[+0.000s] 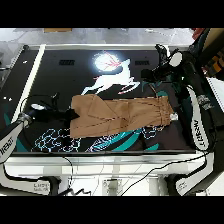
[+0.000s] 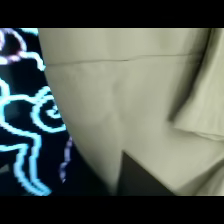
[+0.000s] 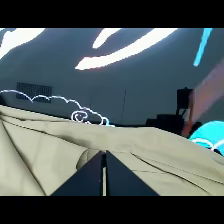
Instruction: Fold the clothes and pants, and hang the long-sleeved shirts on hangers.
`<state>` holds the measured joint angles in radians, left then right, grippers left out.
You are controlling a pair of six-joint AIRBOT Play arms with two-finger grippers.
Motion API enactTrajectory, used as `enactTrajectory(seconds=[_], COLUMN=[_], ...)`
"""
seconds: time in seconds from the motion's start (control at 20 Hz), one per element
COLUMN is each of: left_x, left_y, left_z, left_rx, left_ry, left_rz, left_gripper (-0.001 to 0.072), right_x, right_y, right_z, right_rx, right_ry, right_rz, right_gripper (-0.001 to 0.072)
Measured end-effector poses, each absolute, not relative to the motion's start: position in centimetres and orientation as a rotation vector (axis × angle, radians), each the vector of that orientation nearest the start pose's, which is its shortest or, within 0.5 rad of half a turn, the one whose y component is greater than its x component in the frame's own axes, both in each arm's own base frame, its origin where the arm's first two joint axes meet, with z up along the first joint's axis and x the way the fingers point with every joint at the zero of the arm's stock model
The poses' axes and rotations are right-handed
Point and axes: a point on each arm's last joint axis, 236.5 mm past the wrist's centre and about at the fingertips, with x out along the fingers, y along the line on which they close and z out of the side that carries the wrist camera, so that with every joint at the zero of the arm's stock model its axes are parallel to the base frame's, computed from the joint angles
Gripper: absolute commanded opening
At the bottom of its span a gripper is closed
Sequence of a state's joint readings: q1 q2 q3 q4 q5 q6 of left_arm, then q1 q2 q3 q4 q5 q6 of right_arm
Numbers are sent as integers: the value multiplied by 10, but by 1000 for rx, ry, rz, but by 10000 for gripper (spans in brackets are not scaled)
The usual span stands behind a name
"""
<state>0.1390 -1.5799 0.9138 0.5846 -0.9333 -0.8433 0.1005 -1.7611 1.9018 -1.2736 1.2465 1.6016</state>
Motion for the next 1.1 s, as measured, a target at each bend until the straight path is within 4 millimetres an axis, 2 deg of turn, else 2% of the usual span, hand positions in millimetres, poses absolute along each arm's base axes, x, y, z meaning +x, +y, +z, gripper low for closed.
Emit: enactTrajectory(seconds=[0.15, 0.25, 0.4, 0.6, 0.75, 0.85, 0.95, 1.1], left_x=[402, 405, 410, 404, 392, 386, 381, 378], left_y=[-111, -106, -79, -39, -24, -25, -30, -37], left_z=[-70, -45, 1, 75, 123, 143, 154, 161], left_rx=[-569, -525, -376, -172, -56, -11, 18, 45], left_ry=[1178, 1184, 1211, 1229, 1216, 1197, 1186, 1179], left_rz=[-580, -590, -509, -339, -248, -223, -221, -224], left_gripper=[12, 12, 12, 12, 13, 13, 14, 14], right_x=[530, 529, 525, 520, 514, 507, 492, 463], right_y=[120, 123, 132, 164, 204, 239, 281, 357], right_z=[66, 66, 65, 65, 56, 42, 21, -12], right_rx=[216, 221, 202, 165, 130, 104, 88, 77], right_ry=[1115, 1117, 1124, 1120, 1116, 1129, 1160, 1183], right_rz=[275, 282, 314, 381, 444, 494, 542, 636], right_gripper=[28, 28, 28, 28, 28, 28, 28, 27])
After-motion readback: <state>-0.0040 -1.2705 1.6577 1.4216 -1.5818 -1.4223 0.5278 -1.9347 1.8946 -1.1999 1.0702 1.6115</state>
